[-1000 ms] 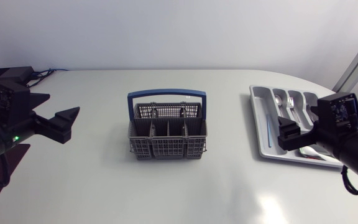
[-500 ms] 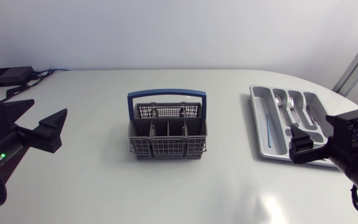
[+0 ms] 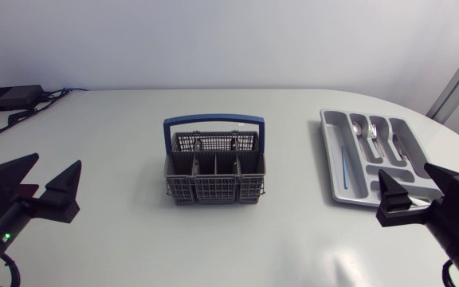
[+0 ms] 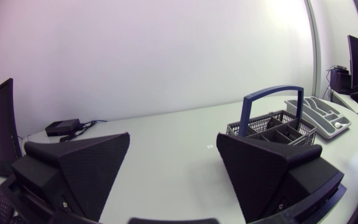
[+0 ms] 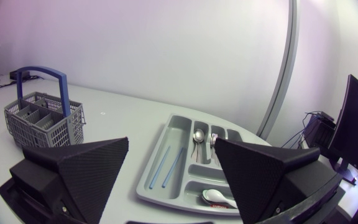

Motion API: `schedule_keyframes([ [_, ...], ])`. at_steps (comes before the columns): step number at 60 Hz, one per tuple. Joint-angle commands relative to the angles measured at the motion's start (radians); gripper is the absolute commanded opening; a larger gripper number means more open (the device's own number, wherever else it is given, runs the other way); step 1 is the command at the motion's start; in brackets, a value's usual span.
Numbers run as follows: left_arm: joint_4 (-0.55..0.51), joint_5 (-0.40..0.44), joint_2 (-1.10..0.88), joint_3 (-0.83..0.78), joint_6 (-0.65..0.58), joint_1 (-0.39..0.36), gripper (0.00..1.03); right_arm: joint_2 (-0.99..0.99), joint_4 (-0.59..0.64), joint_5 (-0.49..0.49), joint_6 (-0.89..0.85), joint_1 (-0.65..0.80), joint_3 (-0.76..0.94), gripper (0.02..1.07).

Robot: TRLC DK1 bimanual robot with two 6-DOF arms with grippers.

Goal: Unload the cutlery basket into the drawer organizer.

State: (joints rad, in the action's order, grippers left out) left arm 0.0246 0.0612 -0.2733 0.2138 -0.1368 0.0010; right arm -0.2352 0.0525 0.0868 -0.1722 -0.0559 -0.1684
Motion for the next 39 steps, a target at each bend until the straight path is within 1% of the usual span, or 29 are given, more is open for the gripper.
schedule_keyframes([
  [1, -0.003, -0.014, 0.046, -0.05, 0.043, 0.003, 0.98, 0.046, -0.02, -0.016, 0.056, 0.014, 0.046, 1.02],
  [22, -0.021, -0.053, 0.233, -0.185, 0.12, 0.0, 0.98, 0.234, -0.052, -0.086, 0.172, 0.056, 0.168, 1.02],
  [27, -0.025, -0.061, 0.273, -0.214, 0.137, -0.001, 0.98, 0.235, -0.052, -0.087, 0.172, 0.056, 0.168, 1.02],
  [39, -0.025, -0.061, 0.273, -0.214, 0.137, -0.001, 0.98, 0.235, -0.052, -0.087, 0.172, 0.056, 0.168, 1.02],
])
